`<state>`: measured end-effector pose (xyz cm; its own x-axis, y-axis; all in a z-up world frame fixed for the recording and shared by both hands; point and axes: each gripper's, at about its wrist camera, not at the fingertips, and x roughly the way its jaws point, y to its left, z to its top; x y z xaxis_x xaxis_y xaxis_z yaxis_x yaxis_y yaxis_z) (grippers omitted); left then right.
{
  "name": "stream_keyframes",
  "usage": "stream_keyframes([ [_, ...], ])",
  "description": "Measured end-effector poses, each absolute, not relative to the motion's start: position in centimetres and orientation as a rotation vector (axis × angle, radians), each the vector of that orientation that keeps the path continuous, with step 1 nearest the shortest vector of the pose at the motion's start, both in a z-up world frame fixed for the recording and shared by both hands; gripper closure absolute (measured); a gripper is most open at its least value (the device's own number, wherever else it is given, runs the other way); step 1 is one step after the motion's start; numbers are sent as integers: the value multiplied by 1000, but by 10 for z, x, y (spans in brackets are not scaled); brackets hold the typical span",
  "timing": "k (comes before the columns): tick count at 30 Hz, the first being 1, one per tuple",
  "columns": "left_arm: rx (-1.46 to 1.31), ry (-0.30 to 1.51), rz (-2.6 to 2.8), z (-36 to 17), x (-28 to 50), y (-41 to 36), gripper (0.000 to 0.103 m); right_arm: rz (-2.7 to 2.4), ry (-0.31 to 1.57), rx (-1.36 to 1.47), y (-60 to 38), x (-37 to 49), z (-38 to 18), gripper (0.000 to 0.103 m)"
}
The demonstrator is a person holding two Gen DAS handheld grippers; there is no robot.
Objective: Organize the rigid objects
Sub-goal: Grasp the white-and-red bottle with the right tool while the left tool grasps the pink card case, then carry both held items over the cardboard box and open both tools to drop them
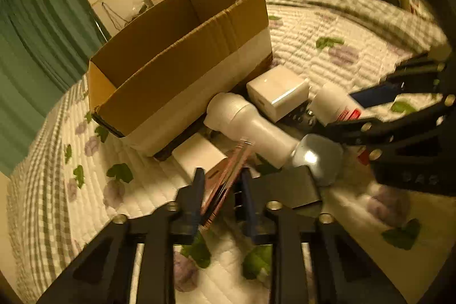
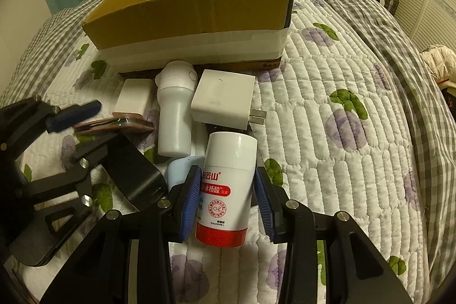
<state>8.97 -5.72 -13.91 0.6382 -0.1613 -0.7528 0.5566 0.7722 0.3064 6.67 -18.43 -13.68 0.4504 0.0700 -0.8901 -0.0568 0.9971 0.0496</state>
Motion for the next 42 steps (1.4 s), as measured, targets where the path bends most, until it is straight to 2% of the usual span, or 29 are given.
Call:
stream_keyframes([
  [2, 522, 780, -427, -134, 89, -56, 93, 83, 1098, 18, -185, 66, -135, 65],
  [10, 400, 739, -380, -96, 79, -53, 93, 103, 1018, 21, -185, 60, -104, 65],
  [19, 271, 647, -341, -23, 92, -55, 93, 160, 848, 6, -186, 80, -12, 65],
  [26, 163, 599, -254, 25, 134, -49, 93, 192, 761, 7, -190, 124, 42, 65],
  [34, 66, 665, -189, 19, 208, -40, 93, 212, 737, -7, -187, 188, 65, 65],
  [42, 23, 743, -155, -23, 265, -42, 93, 225, 795, -41, -181, 243, 25, 65],
])
